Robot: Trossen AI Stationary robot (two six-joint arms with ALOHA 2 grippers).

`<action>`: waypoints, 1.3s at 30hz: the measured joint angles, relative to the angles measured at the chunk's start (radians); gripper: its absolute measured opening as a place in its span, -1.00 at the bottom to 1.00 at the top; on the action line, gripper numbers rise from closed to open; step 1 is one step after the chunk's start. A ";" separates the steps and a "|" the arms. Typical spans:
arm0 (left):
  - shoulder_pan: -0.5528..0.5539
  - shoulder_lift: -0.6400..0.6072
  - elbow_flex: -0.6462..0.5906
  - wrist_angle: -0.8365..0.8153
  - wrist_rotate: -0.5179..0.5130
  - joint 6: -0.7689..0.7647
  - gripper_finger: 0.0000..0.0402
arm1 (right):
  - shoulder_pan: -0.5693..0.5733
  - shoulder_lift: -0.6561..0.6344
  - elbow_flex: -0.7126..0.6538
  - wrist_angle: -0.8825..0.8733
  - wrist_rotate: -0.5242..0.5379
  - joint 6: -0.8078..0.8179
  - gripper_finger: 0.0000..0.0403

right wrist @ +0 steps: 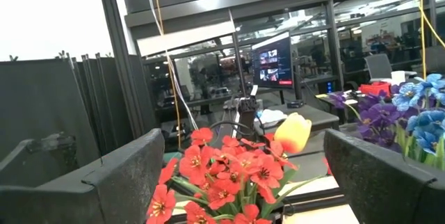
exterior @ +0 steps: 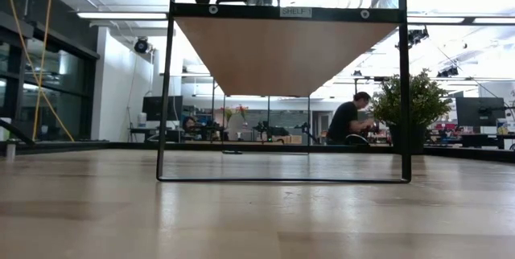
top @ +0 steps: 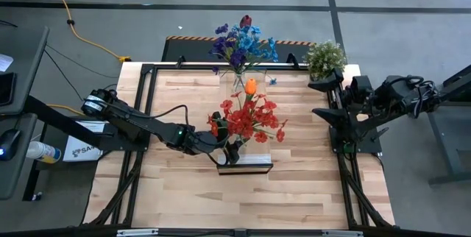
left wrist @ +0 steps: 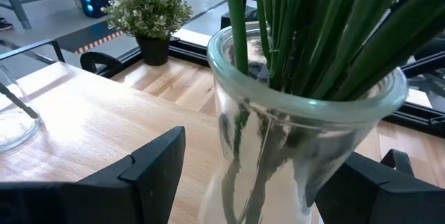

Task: Pick and place flowers into a vace then onto a shelf
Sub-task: Put the transparent vase with the flowers on the shelf

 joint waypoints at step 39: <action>-0.002 0.000 0.000 0.007 -0.077 0.023 0.83 | 0.000 0.000 0.000 0.000 -0.039 0.000 0.89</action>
